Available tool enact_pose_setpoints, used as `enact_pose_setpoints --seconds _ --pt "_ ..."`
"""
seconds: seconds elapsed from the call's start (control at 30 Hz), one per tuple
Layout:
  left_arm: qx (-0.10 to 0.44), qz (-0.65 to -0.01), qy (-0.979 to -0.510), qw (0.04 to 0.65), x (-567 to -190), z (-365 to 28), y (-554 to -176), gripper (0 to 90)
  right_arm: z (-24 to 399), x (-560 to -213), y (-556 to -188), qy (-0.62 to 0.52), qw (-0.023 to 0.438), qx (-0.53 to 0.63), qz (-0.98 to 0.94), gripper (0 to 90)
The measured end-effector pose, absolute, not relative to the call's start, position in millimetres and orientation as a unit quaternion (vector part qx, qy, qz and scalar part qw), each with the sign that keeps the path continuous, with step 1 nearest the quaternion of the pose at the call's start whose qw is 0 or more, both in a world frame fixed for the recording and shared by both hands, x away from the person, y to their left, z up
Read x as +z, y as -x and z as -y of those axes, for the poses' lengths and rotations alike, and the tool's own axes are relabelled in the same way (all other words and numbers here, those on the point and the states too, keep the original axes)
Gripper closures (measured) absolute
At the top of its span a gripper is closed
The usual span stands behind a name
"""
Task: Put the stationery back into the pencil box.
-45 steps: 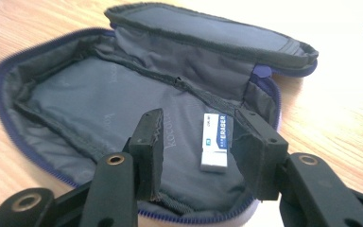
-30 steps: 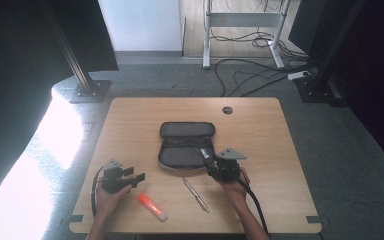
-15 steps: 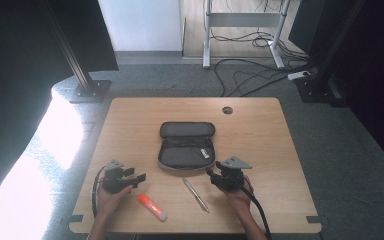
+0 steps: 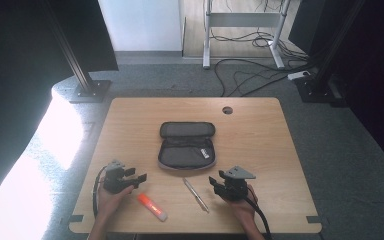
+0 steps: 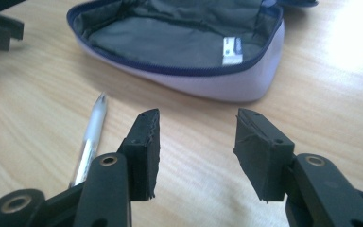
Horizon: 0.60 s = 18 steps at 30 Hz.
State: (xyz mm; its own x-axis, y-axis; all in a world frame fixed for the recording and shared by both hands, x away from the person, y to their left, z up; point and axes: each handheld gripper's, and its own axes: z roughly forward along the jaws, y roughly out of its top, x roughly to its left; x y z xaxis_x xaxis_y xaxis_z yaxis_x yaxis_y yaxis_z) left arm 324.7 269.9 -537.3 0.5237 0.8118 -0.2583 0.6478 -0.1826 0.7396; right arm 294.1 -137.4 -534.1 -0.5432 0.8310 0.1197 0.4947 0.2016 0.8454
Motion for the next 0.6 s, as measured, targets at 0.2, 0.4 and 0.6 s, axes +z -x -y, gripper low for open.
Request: enact_pose_setpoints --seconds 0.2,0.4,0.6 --pt "0.098 -0.479 -0.764 0.422 -537.8 -270.1 -325.0 34.2 131.4 -534.9 -287.9 -0.433 0.181 0.454 -0.758 49.7" --pt "0.097 -0.478 -0.764 0.421 -538.3 -269.4 -325.1 34.2 123.1 -534.6 -283.7 -0.422 0.174 0.456 -0.764 49.7" --pt "0.098 -0.479 -0.764 0.421 -538.5 -269.6 -325.2 34.2 116.8 -534.1 -280.4 -0.412 0.169 0.459 -0.769 49.7"
